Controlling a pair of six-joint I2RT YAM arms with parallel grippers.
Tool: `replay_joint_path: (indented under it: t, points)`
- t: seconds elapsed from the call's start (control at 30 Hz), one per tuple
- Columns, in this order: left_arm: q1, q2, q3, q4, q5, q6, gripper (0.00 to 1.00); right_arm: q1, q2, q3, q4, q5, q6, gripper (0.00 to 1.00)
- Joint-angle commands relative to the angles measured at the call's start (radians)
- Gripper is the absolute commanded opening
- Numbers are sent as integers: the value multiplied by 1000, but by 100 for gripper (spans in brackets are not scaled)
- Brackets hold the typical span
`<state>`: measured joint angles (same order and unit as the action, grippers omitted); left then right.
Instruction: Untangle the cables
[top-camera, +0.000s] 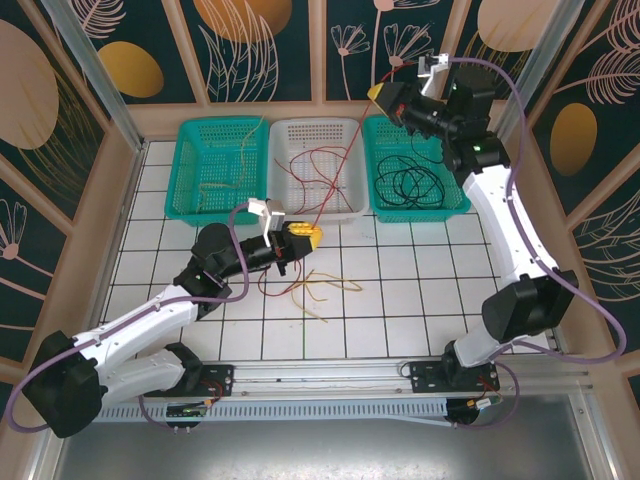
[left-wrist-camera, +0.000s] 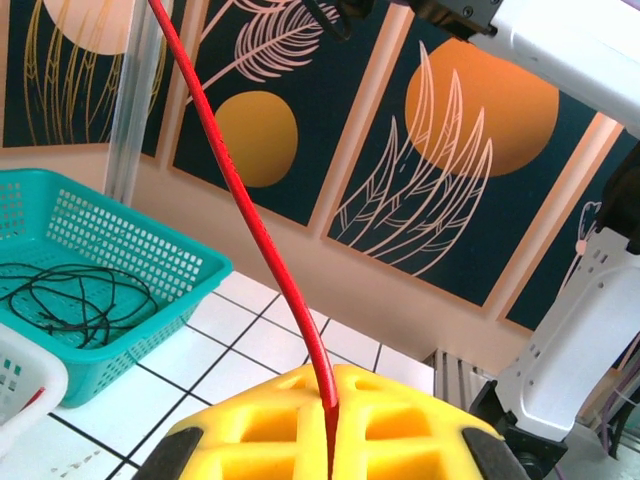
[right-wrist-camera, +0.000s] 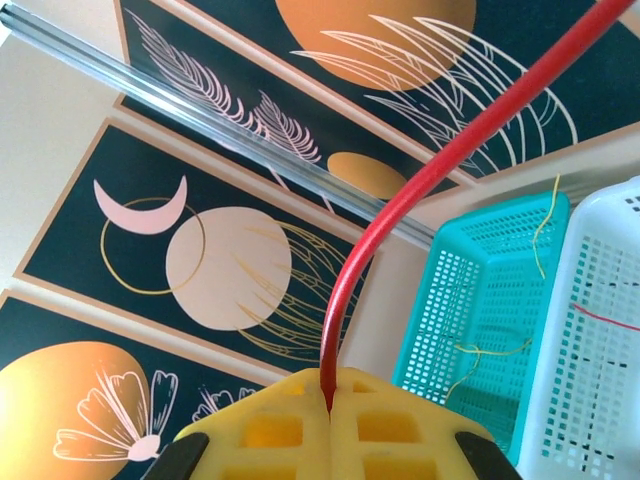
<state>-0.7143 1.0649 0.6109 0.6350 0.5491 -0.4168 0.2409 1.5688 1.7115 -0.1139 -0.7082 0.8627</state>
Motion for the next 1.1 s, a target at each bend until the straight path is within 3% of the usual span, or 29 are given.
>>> replay_joint_path:
  t: [0.0, 0.2, 0.27, 0.3, 0.37, 0.47, 0.57, 0.77, 1.07]
  points:
    - [-14, -6, -10, -19, 26, 39, 0, 4, 18, 87, 41, 80, -27, 0]
    - [-14, -37, -25, -18, -135, -16, 0, 31, 77, 189, -25, 123, -87, 0]
    - [-14, -44, -14, -83, -225, -31, 37, 38, 114, 249, -60, 134, -114, 0]
    - [-14, -51, -13, -116, -275, -41, 50, 39, 131, 270, -74, 139, -126, 0]
    - [-14, -83, -29, -179, -397, -77, 67, 39, 171, 328, -95, 138, -142, 0]
    - [-14, -167, -92, -220, -529, -136, 81, 42, 232, 412, -109, 114, -151, 0]
    - [-14, -283, -140, -303, -696, -191, 87, 55, 288, 509, -146, 116, -186, 0]
    - [-12, -460, -136, -477, -914, -264, 96, 73, 348, 577, -186, 133, -255, 0]
    - [-13, -338, 33, -667, -884, -324, 98, 164, 408, 510, -173, 128, -343, 0]
